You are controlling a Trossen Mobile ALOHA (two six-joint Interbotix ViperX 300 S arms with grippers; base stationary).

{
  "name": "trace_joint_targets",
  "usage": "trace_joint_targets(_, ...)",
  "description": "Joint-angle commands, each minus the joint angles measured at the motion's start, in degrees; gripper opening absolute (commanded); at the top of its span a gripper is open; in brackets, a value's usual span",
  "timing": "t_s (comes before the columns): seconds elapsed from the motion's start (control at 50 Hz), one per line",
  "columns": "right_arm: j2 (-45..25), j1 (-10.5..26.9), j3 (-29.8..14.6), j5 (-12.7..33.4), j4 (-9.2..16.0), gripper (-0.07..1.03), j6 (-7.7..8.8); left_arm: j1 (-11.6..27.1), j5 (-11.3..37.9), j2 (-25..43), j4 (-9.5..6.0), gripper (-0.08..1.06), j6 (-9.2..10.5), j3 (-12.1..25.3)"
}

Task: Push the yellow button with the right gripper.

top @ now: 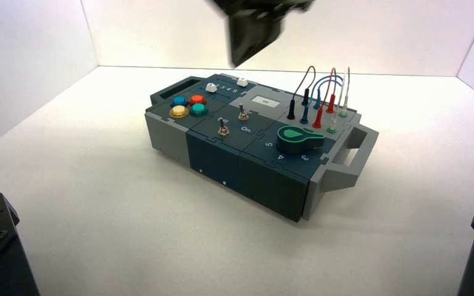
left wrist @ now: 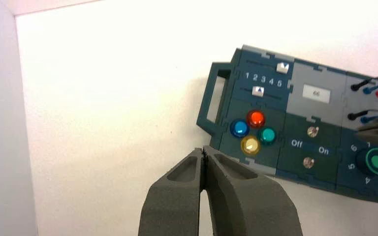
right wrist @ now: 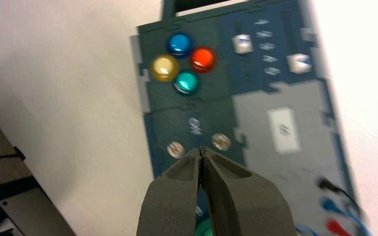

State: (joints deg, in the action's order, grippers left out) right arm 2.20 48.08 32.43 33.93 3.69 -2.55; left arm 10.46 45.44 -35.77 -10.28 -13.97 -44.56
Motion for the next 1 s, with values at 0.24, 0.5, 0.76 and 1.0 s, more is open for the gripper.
trace_joint_targets(0.24, -10.5, 2.1, -11.9, 3.3, 1.2, -0.02, 0.18, -0.3, -2.7, -3.0, 0.0, -0.03, 0.35, -3.2)
trace_joint_targets(0.5, -15.6, 3.7, -18.5, 6.3, 1.4, -0.02, 0.35, -1.6, -2.6, -7.4, 0.09, -0.03, 0.88, -5.4)
trace_joint_targets(0.76, -20.6, 4.7, -23.7, 8.6, 1.9, -0.02, 0.44, -2.2, -2.5, -9.6, 0.0, -0.03, 0.97, -5.9)
trace_joint_targets(1.0, -22.6, 4.7, -25.6, 9.2, 2.1, -0.02, 0.35, -2.2, -2.5, -10.0, 0.0, -0.03, 0.97, -6.0)
